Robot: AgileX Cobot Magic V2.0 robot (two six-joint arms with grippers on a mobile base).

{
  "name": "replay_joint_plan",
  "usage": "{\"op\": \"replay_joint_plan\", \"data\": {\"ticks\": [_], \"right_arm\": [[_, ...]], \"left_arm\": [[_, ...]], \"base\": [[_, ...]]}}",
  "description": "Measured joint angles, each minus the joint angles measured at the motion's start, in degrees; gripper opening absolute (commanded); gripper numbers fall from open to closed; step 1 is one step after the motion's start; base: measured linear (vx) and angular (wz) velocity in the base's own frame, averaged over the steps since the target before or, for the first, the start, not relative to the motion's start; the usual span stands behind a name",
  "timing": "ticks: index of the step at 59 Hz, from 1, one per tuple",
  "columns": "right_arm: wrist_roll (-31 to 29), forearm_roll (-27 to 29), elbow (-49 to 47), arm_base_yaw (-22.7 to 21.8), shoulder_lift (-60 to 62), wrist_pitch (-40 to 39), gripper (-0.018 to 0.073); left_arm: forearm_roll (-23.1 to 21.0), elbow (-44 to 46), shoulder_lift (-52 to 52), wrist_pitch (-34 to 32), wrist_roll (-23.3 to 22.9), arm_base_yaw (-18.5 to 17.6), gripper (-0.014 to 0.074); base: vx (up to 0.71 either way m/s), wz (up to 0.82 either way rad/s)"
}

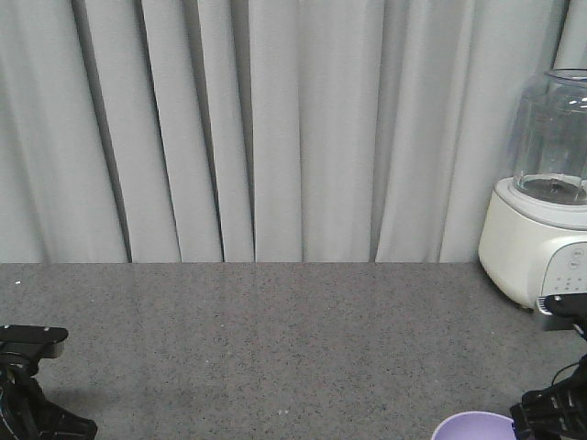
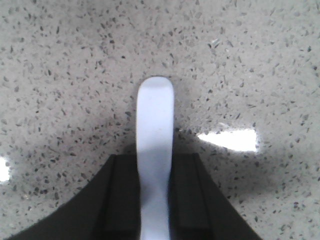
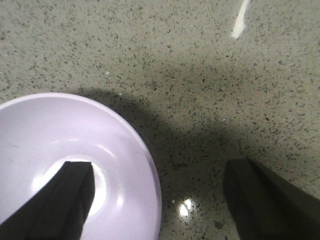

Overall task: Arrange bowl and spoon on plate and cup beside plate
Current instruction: 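Close the left gripper on the spoon handle and the right on the bowl rim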

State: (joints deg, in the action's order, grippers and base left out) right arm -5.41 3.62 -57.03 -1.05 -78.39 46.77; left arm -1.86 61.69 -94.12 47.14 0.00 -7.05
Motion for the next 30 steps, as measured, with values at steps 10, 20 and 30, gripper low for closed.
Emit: {"op": "replay_joint_plan", "data": {"ticks": [10,20,30], "right_arm": [[-0.2,0.1,0.0,0.0,-3.1,-0.1,0.0583],[-1.1,0.7,0.0,0.0,-6.5,-0.1,0.0559],[-3.9,4.0,0.0,0.0,-9.8,-0.1,0.0492]], "left_arm": [[-1.0,-0.4,1.5,1.3,0.0,0.0,-0.0006],[-1.3,-0.4,5.4,1.4,0.0,0.0,-0.0006],[-1.3,-0.4,9.3,1.4,0.0,0.0,-0.0006]], "base": [[0.0,0.0],[0.0,0.0],[0.0,0.0]]}}
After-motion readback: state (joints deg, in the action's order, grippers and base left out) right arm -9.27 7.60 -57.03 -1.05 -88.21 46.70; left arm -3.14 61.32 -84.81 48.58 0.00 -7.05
